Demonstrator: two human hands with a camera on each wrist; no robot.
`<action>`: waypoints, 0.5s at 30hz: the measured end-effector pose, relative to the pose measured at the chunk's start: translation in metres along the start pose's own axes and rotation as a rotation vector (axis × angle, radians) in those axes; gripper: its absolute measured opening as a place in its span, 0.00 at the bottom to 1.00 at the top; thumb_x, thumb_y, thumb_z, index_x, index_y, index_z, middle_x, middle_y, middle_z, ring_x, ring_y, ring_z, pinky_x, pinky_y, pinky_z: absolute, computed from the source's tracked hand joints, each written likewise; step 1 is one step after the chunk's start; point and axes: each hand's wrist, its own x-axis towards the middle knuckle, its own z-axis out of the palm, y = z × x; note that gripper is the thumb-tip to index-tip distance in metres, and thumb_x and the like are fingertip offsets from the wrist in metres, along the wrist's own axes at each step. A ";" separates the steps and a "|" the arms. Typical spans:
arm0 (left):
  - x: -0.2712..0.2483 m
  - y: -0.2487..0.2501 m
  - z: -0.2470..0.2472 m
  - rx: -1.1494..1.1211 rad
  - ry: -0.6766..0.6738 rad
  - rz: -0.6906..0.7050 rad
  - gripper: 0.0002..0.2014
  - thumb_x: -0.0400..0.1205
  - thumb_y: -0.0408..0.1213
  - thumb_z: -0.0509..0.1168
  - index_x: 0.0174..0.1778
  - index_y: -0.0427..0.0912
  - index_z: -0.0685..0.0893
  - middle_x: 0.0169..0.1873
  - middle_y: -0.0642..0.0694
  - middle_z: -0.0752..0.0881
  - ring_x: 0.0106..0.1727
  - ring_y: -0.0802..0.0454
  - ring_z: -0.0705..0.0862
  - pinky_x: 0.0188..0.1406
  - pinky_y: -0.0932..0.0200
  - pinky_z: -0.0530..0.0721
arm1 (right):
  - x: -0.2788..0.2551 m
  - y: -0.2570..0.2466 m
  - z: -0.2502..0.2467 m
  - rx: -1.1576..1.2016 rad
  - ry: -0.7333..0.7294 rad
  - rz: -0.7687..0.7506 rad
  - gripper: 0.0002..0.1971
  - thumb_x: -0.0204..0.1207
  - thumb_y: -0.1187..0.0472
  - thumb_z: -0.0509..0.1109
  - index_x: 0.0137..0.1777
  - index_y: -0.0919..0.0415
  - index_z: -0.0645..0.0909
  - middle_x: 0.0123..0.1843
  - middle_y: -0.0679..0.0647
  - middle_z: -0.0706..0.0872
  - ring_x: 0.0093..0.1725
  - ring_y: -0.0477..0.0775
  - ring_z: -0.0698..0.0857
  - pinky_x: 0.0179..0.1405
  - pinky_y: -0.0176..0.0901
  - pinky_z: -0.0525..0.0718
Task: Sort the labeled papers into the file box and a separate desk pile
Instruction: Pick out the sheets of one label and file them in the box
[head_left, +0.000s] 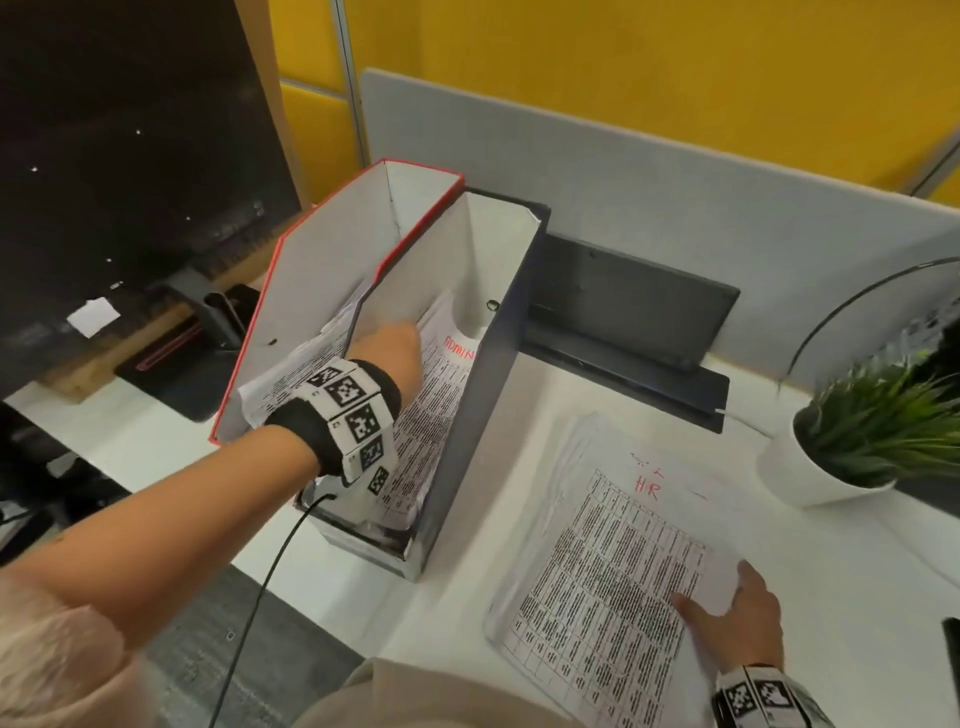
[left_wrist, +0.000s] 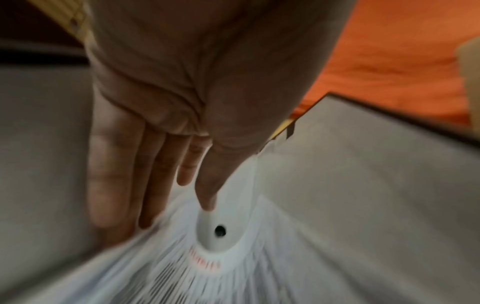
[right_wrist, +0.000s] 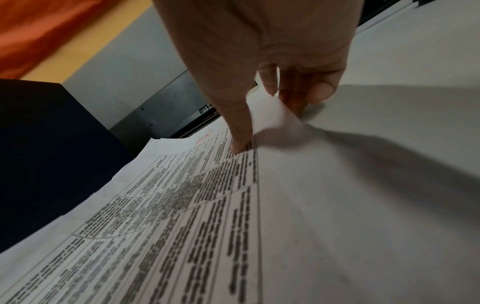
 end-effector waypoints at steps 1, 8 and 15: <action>-0.002 0.003 -0.006 -0.048 0.059 0.036 0.16 0.82 0.33 0.61 0.66 0.36 0.73 0.58 0.36 0.82 0.58 0.38 0.82 0.51 0.52 0.78 | 0.000 0.000 0.000 -0.002 0.001 0.003 0.52 0.62 0.54 0.82 0.81 0.65 0.55 0.78 0.67 0.64 0.77 0.67 0.65 0.76 0.59 0.65; -0.035 0.068 -0.034 -0.572 0.434 0.370 0.09 0.82 0.40 0.63 0.55 0.45 0.82 0.47 0.48 0.87 0.46 0.51 0.85 0.50 0.53 0.85 | -0.003 -0.007 -0.002 -0.044 -0.011 0.027 0.52 0.63 0.54 0.82 0.81 0.66 0.54 0.77 0.69 0.64 0.76 0.69 0.66 0.74 0.61 0.67; -0.054 0.128 0.034 -0.501 0.195 0.439 0.09 0.82 0.46 0.60 0.50 0.49 0.84 0.44 0.53 0.87 0.47 0.52 0.84 0.45 0.57 0.82 | -0.009 -0.015 -0.003 -0.029 -0.048 0.015 0.52 0.62 0.53 0.82 0.81 0.65 0.55 0.78 0.67 0.63 0.77 0.65 0.64 0.75 0.55 0.66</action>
